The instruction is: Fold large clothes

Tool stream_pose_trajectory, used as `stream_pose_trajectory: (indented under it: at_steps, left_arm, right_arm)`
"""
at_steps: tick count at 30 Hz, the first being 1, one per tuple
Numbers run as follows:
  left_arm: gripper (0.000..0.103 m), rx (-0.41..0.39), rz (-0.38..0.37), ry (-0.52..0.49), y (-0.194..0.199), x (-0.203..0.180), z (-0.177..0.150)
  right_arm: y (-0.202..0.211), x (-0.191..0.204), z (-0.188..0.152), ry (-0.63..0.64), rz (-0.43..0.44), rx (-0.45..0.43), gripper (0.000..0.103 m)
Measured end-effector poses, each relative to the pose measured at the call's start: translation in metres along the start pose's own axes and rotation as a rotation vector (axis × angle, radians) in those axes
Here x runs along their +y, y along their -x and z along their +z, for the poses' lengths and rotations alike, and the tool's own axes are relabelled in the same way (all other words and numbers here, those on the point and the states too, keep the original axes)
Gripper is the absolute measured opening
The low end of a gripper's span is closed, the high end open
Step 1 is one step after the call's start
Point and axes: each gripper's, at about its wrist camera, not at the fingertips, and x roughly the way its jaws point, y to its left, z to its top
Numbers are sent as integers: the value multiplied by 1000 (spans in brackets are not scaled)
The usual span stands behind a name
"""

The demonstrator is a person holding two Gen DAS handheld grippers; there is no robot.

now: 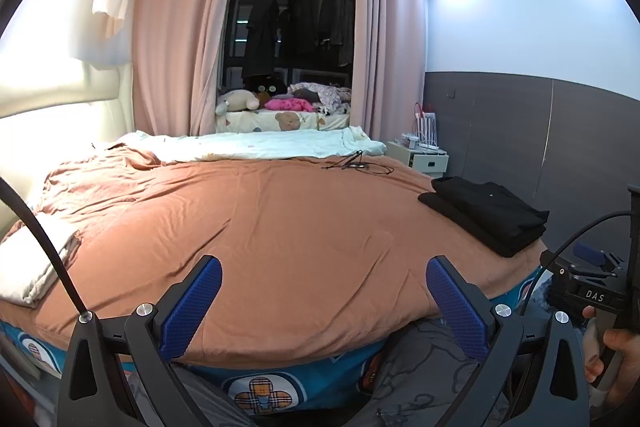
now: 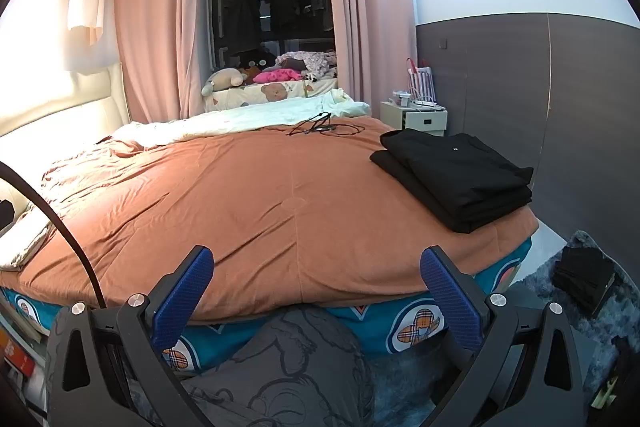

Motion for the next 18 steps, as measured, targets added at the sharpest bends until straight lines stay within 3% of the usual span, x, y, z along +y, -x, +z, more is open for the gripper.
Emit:
stream_pose_trajectory:
  at_steps: [18]
  left_arm:
    - [103, -3, -3, 4, 4, -1, 2]
  right_arm:
    - [0, -2, -1, 7, 6, -7, 103]
